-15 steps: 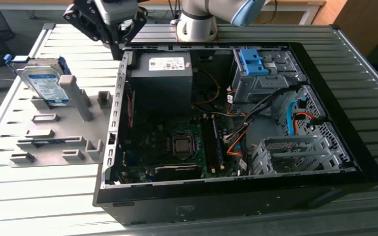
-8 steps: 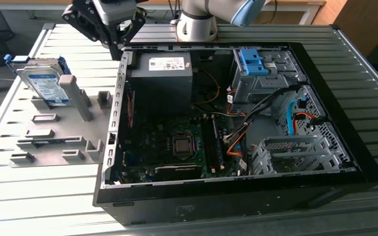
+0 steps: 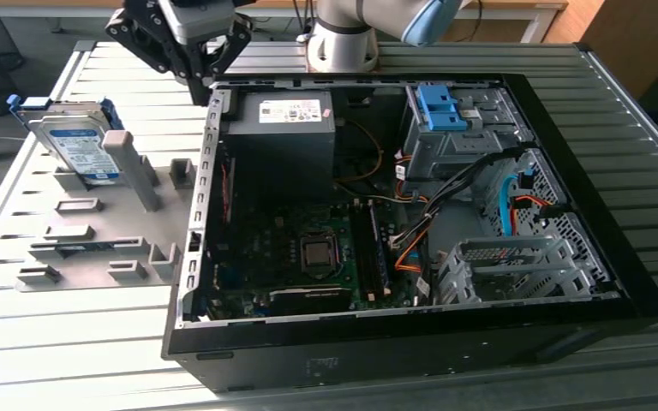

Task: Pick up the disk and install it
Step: 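Reach for the disk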

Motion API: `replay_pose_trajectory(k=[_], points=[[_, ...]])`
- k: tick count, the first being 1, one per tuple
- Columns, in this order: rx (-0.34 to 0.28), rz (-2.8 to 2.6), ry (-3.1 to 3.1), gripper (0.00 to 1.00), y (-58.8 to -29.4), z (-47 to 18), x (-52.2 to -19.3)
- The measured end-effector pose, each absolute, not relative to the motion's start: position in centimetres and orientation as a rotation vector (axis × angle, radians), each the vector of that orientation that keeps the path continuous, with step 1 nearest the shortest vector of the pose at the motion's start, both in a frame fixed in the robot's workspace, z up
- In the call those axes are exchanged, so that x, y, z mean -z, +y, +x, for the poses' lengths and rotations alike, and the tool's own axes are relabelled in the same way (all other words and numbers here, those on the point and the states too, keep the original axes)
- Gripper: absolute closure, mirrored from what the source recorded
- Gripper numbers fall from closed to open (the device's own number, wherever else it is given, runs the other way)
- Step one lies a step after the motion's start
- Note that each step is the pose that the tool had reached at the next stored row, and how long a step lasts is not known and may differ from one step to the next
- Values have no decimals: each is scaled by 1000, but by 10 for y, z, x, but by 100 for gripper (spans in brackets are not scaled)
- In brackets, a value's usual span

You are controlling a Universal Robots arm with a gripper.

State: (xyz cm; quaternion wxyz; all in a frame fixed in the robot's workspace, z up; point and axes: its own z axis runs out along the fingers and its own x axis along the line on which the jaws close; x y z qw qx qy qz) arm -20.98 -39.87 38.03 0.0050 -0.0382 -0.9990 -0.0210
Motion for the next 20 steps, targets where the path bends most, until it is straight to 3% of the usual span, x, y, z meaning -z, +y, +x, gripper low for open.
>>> replay_pose_trajectory(k=[20], points=[[65,-120,-3121,89,-399,-215,-379]])
